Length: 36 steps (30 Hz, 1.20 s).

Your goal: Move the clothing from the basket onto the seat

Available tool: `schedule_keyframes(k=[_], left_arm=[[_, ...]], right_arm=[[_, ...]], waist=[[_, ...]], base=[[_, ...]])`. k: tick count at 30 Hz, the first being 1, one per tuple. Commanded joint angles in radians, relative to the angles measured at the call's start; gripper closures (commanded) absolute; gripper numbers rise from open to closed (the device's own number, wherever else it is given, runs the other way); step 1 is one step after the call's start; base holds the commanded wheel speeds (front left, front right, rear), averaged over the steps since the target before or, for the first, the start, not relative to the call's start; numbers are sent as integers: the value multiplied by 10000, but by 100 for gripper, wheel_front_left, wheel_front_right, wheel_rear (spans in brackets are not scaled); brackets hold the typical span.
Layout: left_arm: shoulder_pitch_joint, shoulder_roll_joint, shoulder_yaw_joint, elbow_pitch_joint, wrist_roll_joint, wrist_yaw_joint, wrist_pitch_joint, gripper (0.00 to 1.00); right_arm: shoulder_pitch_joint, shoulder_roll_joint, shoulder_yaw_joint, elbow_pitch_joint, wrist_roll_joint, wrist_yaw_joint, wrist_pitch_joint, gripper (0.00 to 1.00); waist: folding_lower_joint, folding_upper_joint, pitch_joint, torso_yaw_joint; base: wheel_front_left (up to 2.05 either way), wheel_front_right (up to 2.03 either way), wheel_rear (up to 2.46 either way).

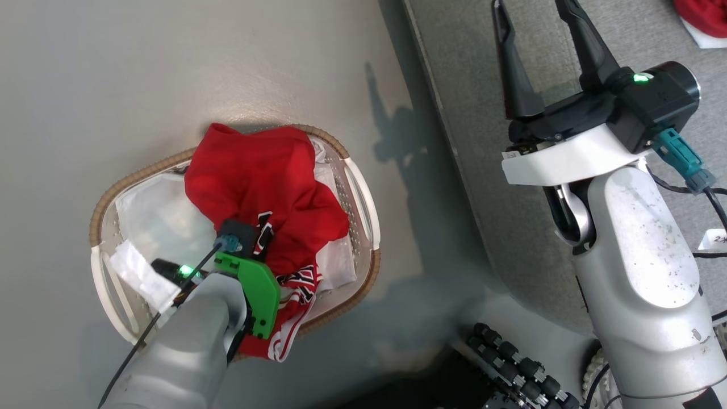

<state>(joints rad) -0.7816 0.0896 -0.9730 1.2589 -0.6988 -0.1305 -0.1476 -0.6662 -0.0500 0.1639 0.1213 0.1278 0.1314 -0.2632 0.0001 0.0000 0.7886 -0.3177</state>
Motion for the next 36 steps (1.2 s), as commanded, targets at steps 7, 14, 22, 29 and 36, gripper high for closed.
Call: schedule_keyframes(k=[7,14,22,29,36], left_arm=[[786,-57,265,-27,-594,2,-828,100],[1354,-189,472,-383,-776,2,-1173,100],[2154,145,1520,-2394,68,443,-1178,100],[3171,200,2824,-4224,1192,664,-1182,100],[3900,73,3854,-5736,2270,527,-1183,100]], right_arm=[[223,-25,58,535,57,-14,-23,0],[725,-32,17,1169,-165,-14,-23,0],[1438,-27,276,1781,-199,-14,-23,0],[2038,-35,203,2221,-342,-14,-23,0],[2702,-35,193,2484,-333,-14,-23,0]], waist=[[-1,0,-1142,347],[-1,0,-2367,801],[-1,0,-3838,1188],[-1,0,-4954,1631],[-1,0,-5887,2000]], base=[[0,0,0],[0,0,0],[0,0,0],[0,0,0],[0,0,0]])
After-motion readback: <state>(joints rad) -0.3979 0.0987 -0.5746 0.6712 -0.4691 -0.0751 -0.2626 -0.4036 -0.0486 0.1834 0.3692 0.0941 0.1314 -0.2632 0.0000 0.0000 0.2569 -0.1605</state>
